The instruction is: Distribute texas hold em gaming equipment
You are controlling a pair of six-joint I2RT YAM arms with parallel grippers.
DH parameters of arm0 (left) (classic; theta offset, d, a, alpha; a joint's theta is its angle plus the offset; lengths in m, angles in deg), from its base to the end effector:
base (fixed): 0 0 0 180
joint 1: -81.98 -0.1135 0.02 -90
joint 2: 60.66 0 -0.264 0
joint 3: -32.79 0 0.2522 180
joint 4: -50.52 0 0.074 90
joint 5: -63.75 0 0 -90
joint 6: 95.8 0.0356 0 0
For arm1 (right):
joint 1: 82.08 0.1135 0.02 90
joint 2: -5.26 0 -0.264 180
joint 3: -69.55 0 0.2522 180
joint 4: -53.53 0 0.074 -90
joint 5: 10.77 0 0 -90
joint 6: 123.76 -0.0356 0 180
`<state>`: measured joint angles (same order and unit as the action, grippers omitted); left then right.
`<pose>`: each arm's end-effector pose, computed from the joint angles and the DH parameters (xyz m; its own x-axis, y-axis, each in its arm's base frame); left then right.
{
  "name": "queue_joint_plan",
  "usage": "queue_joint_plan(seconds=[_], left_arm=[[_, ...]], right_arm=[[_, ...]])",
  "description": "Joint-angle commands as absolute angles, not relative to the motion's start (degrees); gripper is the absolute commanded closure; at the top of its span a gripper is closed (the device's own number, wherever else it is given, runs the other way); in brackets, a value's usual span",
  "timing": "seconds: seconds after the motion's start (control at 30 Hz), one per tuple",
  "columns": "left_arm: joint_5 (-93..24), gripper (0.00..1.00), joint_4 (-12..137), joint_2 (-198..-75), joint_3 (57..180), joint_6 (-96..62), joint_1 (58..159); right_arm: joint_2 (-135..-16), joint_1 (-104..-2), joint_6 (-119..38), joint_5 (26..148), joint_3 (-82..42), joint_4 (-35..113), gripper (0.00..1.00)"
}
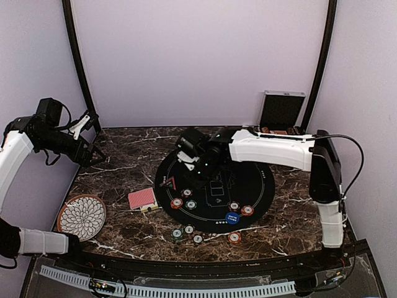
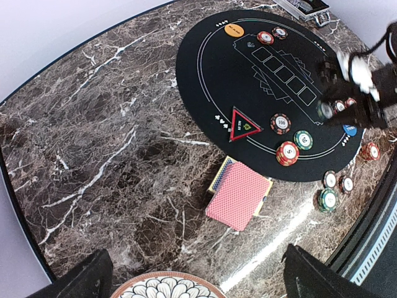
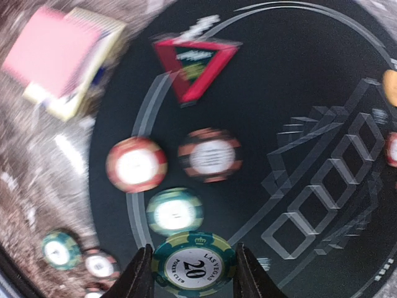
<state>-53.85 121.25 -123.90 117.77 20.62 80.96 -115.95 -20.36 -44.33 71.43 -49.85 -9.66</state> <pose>0.2049 -0.0128 0.3630 -0.5474 0.3846 -0.7432 0.5938 0.8043 -0.0211 0.2198 0.3984 0.2323 -0.5772 -0.6892 -0.4380 -0.7522 0.6575 -0.0434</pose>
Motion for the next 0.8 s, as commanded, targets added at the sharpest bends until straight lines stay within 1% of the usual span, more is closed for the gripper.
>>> queue_joint_plan(seconds=[0.0,0.13,0.3,0.53,0.67,0.77], left_arm=[[-54.1,0.01,122.2,-122.6,117.3,21.4,80.7],[-54.1,0.01,122.1,-122.6,117.4,21.4,80.7],[-54.6,0.01,122.1,-122.8,117.4,21.4,80.7],[-54.6,0.01,122.2,-122.8,117.3,21.4,80.7],[-54.5,0.01,122.3,-122.7,117.2,21.4,80.8],[-54.5,0.01,122.4,-122.6,117.1,21.7,80.8]], right_arm=[[-113.4,-27.0,-45.7,67.7,-51.0,-8.4,0.85],[-115.9,-33.0,-45.9,66.8,-52.5,-6.4,0.84],[-121.4,-38.4,-46.5,68.5,-57.5,-4.0,0.83],[-131.8,-40.2,-46.0,69.1,-70.1,-5.7,0.83],[-135.3,-40.5,-46.2,69.7,-73.8,-5.8,0.83],[-136.9,-40.8,-46.1,69.0,-74.2,-5.3,0.83]])
